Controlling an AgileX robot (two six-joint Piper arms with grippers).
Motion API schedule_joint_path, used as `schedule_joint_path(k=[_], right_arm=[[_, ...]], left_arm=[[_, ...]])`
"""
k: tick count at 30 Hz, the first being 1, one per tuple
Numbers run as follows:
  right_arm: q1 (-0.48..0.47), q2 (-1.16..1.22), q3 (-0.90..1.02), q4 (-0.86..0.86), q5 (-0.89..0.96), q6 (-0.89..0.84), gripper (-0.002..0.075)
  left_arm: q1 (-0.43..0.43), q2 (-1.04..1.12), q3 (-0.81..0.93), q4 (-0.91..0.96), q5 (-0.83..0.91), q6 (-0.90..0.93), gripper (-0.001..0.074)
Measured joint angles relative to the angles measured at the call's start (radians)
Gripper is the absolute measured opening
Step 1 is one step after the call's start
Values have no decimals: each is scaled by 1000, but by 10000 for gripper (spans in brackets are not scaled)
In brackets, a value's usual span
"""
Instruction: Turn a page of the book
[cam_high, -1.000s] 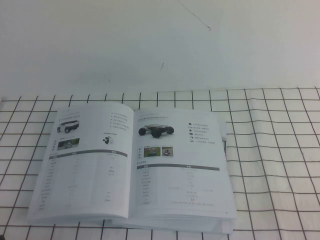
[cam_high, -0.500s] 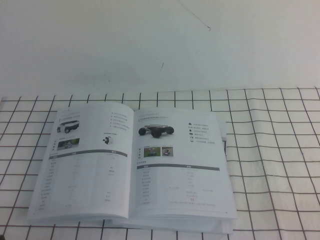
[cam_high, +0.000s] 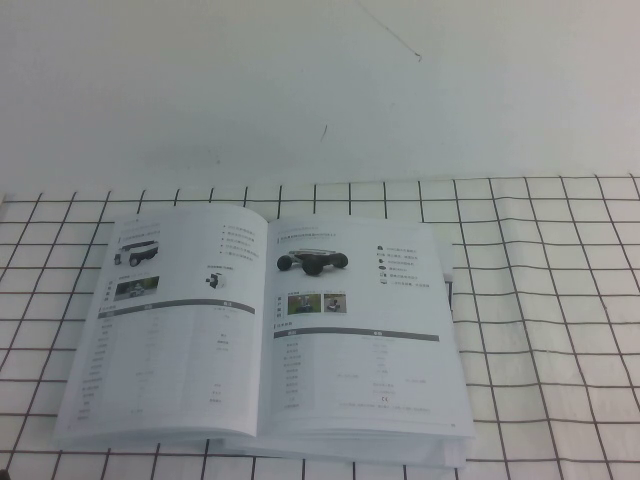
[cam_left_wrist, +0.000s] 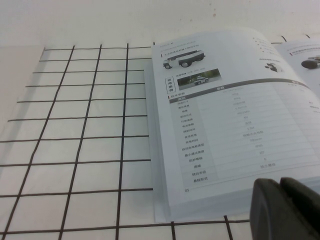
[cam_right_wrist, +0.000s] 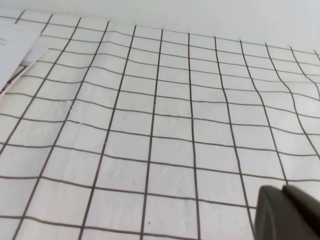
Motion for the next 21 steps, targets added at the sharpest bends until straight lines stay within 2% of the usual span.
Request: schedule_joint_path(k=[6,10,21], right_arm=[[0,0,0,0,-2,0,0],[0,0,0,0,-103,0,0],[0,0,0,0,-869,0,0]], left_arm=[[0,0,0,15,-17,2,-3],[0,0,3,6,-107,2,-3],[0,-1,3,-74,-688,2,-3]])
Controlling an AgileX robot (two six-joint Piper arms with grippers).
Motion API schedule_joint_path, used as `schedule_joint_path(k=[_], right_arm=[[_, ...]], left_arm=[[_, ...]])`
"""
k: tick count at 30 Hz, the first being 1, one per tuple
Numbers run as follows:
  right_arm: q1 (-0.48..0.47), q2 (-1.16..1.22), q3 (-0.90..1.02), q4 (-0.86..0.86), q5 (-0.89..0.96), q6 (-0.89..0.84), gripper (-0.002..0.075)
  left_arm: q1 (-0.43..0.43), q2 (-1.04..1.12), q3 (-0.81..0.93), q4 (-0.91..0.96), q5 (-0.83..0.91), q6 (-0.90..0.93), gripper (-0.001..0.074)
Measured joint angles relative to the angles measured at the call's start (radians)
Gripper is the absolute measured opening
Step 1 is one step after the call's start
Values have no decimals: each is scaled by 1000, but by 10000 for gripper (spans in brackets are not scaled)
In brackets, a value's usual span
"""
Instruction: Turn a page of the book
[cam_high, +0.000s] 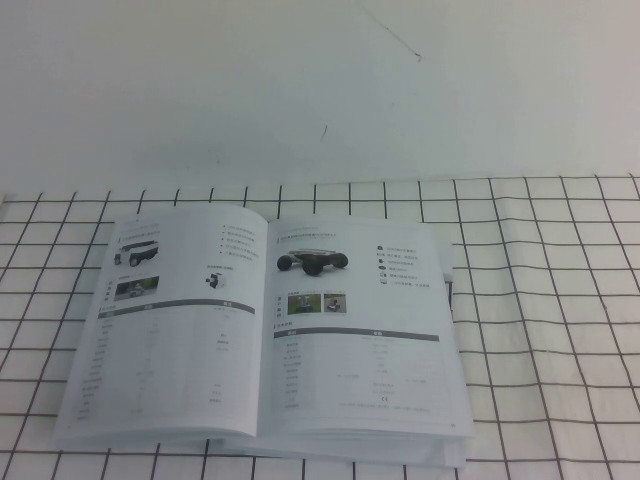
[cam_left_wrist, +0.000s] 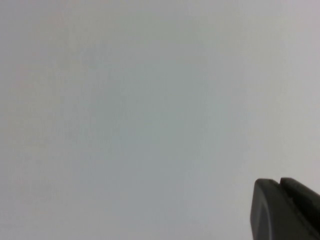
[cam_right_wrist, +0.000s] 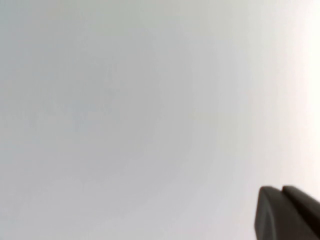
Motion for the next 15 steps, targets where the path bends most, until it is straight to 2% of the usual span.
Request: schedule_joint_path(k=[7,15], right_arm=[[0,0,0,0,-276,2,0],[0,0,0,0,-494,41,0]], left_arm=[[0,0,0,-10,-112,-9,-3],[0,-2,0,-20,-453,-319,-3]])
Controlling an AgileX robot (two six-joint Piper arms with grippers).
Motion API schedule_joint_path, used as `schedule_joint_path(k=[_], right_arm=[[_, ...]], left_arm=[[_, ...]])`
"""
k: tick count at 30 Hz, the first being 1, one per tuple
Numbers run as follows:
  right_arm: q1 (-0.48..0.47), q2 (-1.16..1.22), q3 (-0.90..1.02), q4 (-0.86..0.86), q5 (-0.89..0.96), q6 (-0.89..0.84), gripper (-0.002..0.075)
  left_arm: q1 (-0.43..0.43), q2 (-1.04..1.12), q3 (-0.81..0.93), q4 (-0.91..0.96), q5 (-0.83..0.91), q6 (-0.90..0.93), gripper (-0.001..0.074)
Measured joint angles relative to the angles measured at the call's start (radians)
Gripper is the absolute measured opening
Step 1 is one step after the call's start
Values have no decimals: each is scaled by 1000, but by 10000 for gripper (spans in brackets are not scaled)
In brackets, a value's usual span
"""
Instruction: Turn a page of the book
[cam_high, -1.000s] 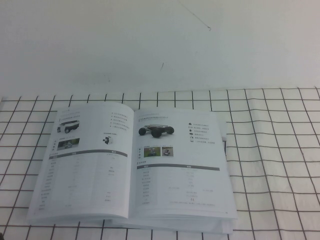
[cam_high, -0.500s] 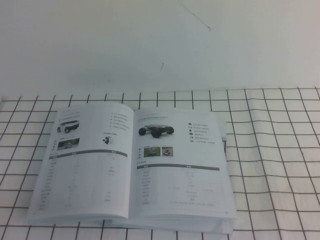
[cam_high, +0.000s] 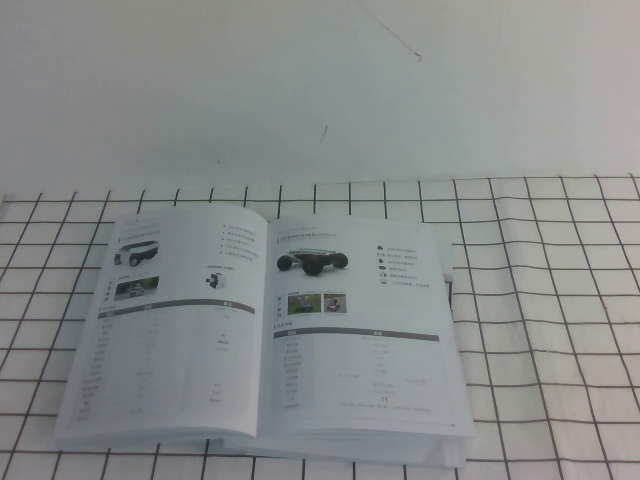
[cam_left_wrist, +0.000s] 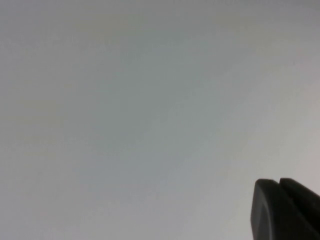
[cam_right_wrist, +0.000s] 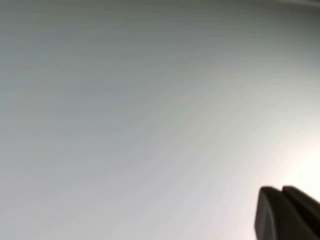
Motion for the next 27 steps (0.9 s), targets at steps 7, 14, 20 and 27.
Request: schedule_joint_path(k=[7,14,20,27], right_arm=[[0,-2,-141,-11,-29,108,0],[0,-2,-515,-15,325,115,0],[0,96,-792,-17,685,86,0],[0,329,-945,-17,1030,-47,0]], left_arm=[[0,-2,-230,114,128,-101,-3],[0,-3,-553,265,388,-86,-3],[0,90,-709,350,519,-75,-3],[0,309,-784,409,858,-73,-3]])
